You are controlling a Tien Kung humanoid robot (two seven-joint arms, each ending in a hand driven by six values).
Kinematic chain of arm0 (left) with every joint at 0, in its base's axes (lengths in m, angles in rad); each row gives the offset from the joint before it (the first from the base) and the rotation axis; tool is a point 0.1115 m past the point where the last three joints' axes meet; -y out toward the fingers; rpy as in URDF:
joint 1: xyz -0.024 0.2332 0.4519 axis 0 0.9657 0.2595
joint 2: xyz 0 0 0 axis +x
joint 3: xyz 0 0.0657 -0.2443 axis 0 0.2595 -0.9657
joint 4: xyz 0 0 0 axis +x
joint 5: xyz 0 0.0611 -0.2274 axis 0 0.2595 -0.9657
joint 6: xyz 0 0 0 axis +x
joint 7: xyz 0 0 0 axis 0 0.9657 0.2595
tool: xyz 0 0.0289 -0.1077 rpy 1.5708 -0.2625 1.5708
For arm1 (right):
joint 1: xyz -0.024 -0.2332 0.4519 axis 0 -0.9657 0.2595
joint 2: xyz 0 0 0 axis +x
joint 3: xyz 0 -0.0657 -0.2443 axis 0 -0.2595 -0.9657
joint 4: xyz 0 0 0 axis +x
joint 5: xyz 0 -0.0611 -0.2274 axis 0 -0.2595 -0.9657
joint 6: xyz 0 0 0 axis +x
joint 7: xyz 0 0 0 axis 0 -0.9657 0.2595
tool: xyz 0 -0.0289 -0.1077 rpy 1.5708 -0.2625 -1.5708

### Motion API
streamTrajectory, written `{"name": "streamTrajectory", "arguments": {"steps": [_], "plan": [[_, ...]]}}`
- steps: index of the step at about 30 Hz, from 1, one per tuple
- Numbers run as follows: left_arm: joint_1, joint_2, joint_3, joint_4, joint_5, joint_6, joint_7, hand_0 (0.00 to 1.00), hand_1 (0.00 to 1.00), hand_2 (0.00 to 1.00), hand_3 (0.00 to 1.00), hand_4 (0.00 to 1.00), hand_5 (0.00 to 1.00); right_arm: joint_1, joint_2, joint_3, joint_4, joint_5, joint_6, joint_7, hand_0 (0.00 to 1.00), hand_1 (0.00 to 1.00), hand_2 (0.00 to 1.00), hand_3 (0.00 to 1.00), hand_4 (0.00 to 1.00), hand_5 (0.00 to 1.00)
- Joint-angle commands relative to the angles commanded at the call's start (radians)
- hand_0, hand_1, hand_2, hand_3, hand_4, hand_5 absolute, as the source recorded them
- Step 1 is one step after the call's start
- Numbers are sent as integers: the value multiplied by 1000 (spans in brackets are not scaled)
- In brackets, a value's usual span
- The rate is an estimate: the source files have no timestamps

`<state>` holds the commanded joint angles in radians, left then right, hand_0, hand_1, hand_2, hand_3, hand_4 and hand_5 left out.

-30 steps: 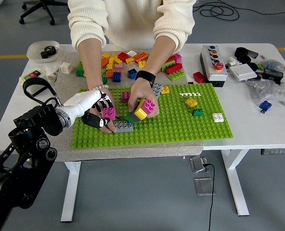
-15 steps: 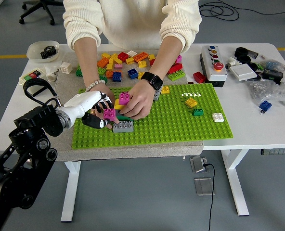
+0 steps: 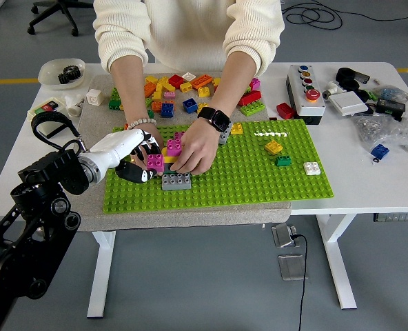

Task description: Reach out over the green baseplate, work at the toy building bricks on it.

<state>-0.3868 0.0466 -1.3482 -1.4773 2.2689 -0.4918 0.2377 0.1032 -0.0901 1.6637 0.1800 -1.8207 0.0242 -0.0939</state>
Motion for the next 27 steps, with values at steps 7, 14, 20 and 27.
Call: {"name": "streamTrajectory", "arguments": {"steps": [7, 14, 20, 27], "plan": [[0, 1, -7, -1, 0, -1, 0, 595, 553, 528, 538, 611, 71, 0, 0, 1, 0, -1, 0, 1, 743, 646, 688, 648, 858, 534], [-1, 2, -15, -4, 0, -1, 0, 596, 553, 528, 538, 612, 73, 0, 0, 3, 0, 1, 0, 0, 743, 646, 687, 648, 856, 533], [-1, 2, -20, -6, 0, -1, 0, 596, 553, 528, 538, 612, 74, 1, 0, 3, 0, 3, 0, 1, 743, 645, 688, 648, 859, 536], [-2, 2, -21, -8, 0, -1, 0, 595, 554, 528, 538, 614, 75, 0, 1, 5, 0, 3, 0, 1, 743, 645, 688, 647, 859, 536]]}}
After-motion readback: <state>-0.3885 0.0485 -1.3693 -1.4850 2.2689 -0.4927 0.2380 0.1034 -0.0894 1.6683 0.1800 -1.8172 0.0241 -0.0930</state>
